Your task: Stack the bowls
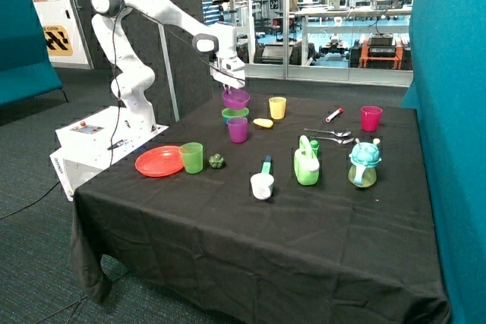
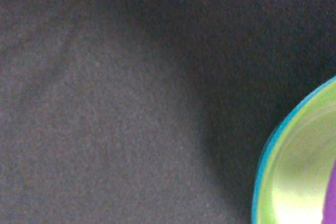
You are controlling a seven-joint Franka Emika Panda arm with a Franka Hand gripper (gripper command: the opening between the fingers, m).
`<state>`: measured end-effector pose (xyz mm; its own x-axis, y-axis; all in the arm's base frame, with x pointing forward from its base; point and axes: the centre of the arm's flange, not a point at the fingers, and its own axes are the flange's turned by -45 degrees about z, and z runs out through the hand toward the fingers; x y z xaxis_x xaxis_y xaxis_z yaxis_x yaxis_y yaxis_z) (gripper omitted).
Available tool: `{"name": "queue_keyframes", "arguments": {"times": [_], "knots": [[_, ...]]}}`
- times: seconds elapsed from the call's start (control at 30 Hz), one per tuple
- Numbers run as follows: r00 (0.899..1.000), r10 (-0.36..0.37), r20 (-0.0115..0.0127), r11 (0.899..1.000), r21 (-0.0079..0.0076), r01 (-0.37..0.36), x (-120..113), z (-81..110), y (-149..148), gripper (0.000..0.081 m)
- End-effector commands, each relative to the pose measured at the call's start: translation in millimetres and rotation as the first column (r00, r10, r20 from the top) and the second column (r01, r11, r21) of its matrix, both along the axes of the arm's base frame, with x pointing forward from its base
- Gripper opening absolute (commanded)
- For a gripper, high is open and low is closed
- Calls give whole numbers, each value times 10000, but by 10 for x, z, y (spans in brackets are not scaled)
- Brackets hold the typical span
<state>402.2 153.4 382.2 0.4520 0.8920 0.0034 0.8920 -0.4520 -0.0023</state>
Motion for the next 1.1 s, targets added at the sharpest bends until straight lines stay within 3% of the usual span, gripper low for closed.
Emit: {"name": "queue_keyframes", "arguments": {"times": [0.0, 0.37, 0.73, 1.07], "knots": [[9998, -222, 5, 9997, -41, 222, 104, -119, -32, 0], [9989, -473, 5, 9989, -41, 473, 184, -226, -88, 0], [9988, -500, 5, 9987, -41, 500, 120, -347, -99, 0], [9987, -507, 5, 9987, -41, 507, 101, -352, -92, 0]]}}
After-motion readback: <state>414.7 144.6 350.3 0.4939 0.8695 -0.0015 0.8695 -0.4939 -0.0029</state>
